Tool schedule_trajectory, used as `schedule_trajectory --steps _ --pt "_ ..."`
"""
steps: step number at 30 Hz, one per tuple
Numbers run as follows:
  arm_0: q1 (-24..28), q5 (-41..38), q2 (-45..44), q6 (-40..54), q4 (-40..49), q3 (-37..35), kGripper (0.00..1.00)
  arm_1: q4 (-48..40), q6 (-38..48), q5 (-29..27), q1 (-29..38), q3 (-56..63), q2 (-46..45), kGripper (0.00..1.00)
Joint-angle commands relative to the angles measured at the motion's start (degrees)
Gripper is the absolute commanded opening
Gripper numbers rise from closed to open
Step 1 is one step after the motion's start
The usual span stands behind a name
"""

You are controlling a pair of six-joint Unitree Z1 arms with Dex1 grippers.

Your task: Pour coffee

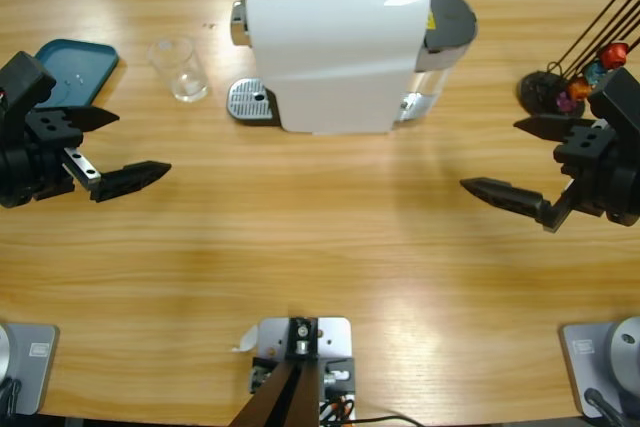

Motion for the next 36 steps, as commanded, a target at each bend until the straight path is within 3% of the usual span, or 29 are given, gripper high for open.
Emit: schedule_trajectory --steps 1,6,9,10,14,17,21,26,36 --pt "-0.53 -0.43 2.40 0.15 0.93 0.04 0.959 -0.51 -0.12 -1.04 0.50 1.60 1.13 1.000" --pt "-0.53 -0.38 0.84 0.01 3.40 -1.91 0.959 -0.51 0.41 -0.95 0.50 1.42 0.71 1.000" --pt "7.17 -8.45 0.29 -6.41 21.22 -18.14 0.948 -0.51 0.48 -0.74 0.50 1.42 0.52 1.000" --pt "10.18 -13.78 0.40 -7.39 22.49 -21.34 0.945 -0.44 0.48 -0.63 0.55 1.41 0.75 1.000" --pt "21.85 -27.17 1.28 -21.81 13.82 -24.29 0.882 -0.44 0.41 -0.69 0.50 1.39 0.69 1.000" --pt "29.02 -42.41 6.51 -30.65 3.85 -24.29 0.876 -0.42 0.39 -0.65 0.48 1.34 0.69 1.000" --pt "29.97 -48.72 12.28 -41.21 -5.34 -23.76 0.849 -0.42 0.36 -0.69 0.47 1.44 0.27 1.000" --pt "29.88 -58.72 17.98 -46.63 -12.44 -22.22 0.845 -0.42 0.38 -0.69 0.50 1.42 0.04 1.000" --pt "30.76 -53.08 18.91 -50.41 -13.97 -17.35 0.807 -0.42 0.32 -0.69 0.47 1.60 -0.66 1.000"
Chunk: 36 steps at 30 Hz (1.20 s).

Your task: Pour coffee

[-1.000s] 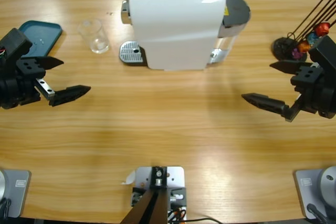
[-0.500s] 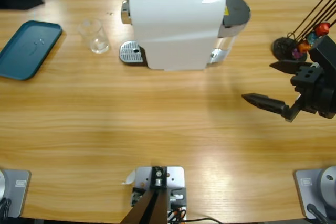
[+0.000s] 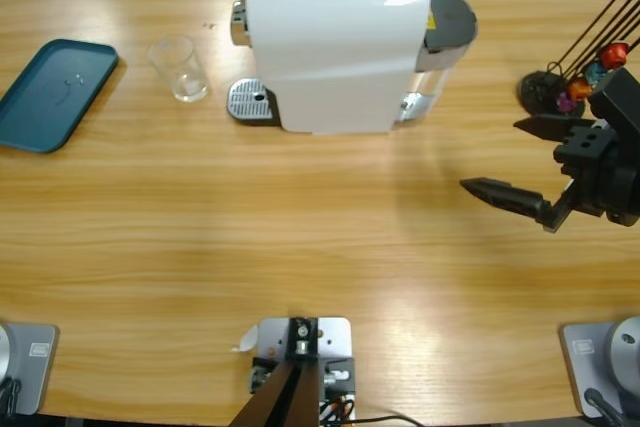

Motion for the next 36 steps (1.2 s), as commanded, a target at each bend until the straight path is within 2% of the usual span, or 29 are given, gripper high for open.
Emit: schedule_trajectory --steps 1,8,20,30,33,34,36 --pt "1.65 3.87 2.00 -1.91 -0.97 5.54 0.807 -0.40 0.32 -0.69 0.39 1.60 -0.61 1.000" --pt "2.90 4.58 4.48 -3.35 -4.85 5.40 0.807 -0.40 0.32 -0.69 0.39 1.60 -0.61 1.000" --pt "1.51 4.54 10.81 -6.39 -12.80 4.10 0.807 -0.48 0.32 -0.69 0.39 1.60 -0.68 1.000" --pt "-1.06 5.81 11.99 -8.04 -13.45 0.83 0.802 -0.48 0.32 -0.69 0.41 1.60 -0.68 1.000" --pt "-1.06 5.90 12.34 -8.04 -13.45 1.02 0.769 -0.48 0.32 -0.69 0.42 1.67 -0.70 1.000" --pt "-1.06 5.95 12.39 -8.04 -13.45 1.09 0.730 -0.48 0.32 -0.69 0.39 1.63 -0.70 1.000" --pt "-1.06 6.77 11.97 -8.04 -13.45 1.25 0.585 -0.48 0.32 -0.69 0.39 1.65 -0.63 1.000"
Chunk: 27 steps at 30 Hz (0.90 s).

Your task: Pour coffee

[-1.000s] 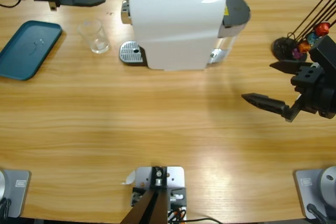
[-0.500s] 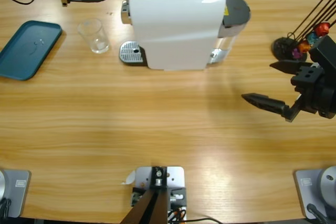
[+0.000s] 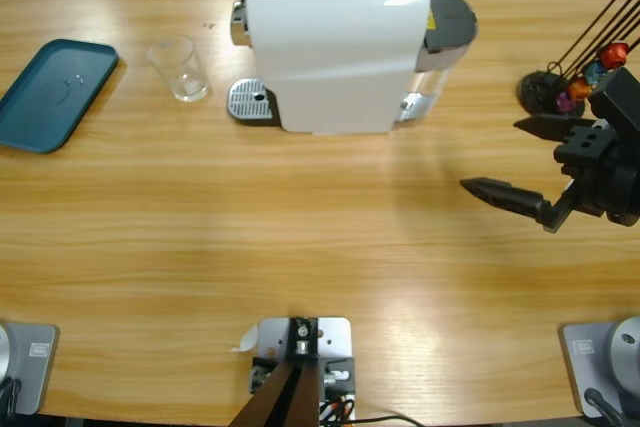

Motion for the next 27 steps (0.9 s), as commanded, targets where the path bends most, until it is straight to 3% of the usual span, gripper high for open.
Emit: schedule_trajectory --steps 1,2,5,16,27 --pt "-0.52 2.04 2.66 -0.80 -0.77 0.49 0.490 -0.48 0.32 -0.69 0.42 1.61 -0.57 1.000" --pt "-0.57 2.09 2.68 -0.80 -0.77 0.49 0.410 -0.48 0.27 -0.69 0.41 1.59 -0.51 1.000" --pt "-0.69 2.37 2.59 -0.82 -0.82 0.79 0.009 -0.48 0.23 -0.69 0.42 1.61 -0.39 1.000" --pt "-2.66 3.50 1.77 -0.18 -1.74 0.88 0.000 -0.48 0.23 -0.69 0.44 1.59 -0.37 1.000" --pt "-5.09 3.85 -1.45 -1.11 1.04 -4.59 0.000 -0.48 0.23 -0.69 0.41 1.59 -0.23 1.000"
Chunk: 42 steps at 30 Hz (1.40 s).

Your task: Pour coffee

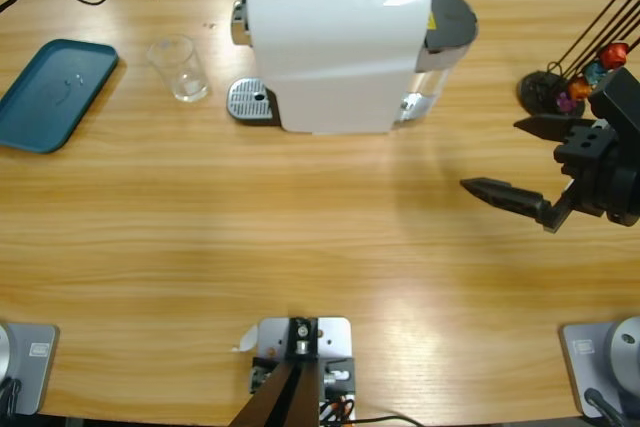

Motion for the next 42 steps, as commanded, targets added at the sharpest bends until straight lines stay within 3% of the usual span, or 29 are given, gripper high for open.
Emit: schedule_trajectory --steps 1,7,11,14,15,16,18,19,21,23,26,30,33,37,39,42 --pt "-3.92 0.37 -2.29 -1.13 1.52 -5.42 0.000 -0.48 0.23 -0.69 0.41 1.59 -0.30 1.000" --pt "-4.66 1.21 -2.63 1.26 7.21 -9.67 0.000 -0.48 0.23 -0.69 0.41 1.59 -0.39 1.000" --pt "-5.34 7.63 -4.59 8.75 18.74 -15.07 0.000 -0.48 0.23 -0.78 0.39 1.59 -0.39 1.000" --pt "-6.77 15.36 -4.89 16.34 32.59 -23.05 0.000 -0.48 0.23 -0.78 0.41 1.59 -0.30 1.000" --pt "-7.19 17.17 -4.63 18.30 36.32 -25.47 0.081 -0.48 0.23 -0.74 0.41 1.59 -0.30 1.000" --pt "-7.64 18.61 -4.30 19.67 38.64 -27.35 0.271 -0.48 0.23 -0.76 0.41 1.59 -0.25 1.000" --pt "-8.73 19.93 -3.12 21.14 41.47 -31.12 0.525 -0.48 0.23 -0.78 0.44 1.59 -0.14 1.000" --pt "-9.30 20.13 -2.41 21.43 42.25 -32.84 0.603 -0.48 0.23 -0.78 0.42 1.59 -0.13 1.000" --pt "-10.05 20.86 -1.54 21.83 43.46 -35.39 0.685 -0.48 0.23 -0.78 0.39 1.59 -0.13 1.000" --pt "-11.21 24.89 -0.83 27.01 50.98 -40.10 0.778 -0.48 0.23 -0.78 0.39 1.59 -0.27 1.000" --pt "-14.29 40.64 -1.48 37.61 63.09 -44.09 0.896 -0.46 0.23 -1.02 0.41 1.47 -0.13 1.000" --pt "-15.92 59.99 -8.73 42.27 65.22 -35.25 0.908 0.49 0.37 -1.55 0.42 0.73 -0.23 1.000" --pt "-15.92 62.59 -19.82 40.41 63.55 -23.68 0.904 3.21 1.31 -2.71 0.42 -0.59 -1.37 1.000" --pt "-15.59 55.48 -31.28 42.43 55.06 -3.68 0.966 12.46 10.15 -2.89 -0.44 -4.30 -3.96 1.000" --pt "-13.04 49.32 -33.04 42.54 52.93 2.65 0.968 20.33 11.59 -3.48 -4.55 -9.29 -4.31 1.000" --pt "-8.31 37.79 -37.15 42.57 47.27 9.35 0.968 22.42 11.78 -4.70 -10.14 -12.05 -4.36 1.000"
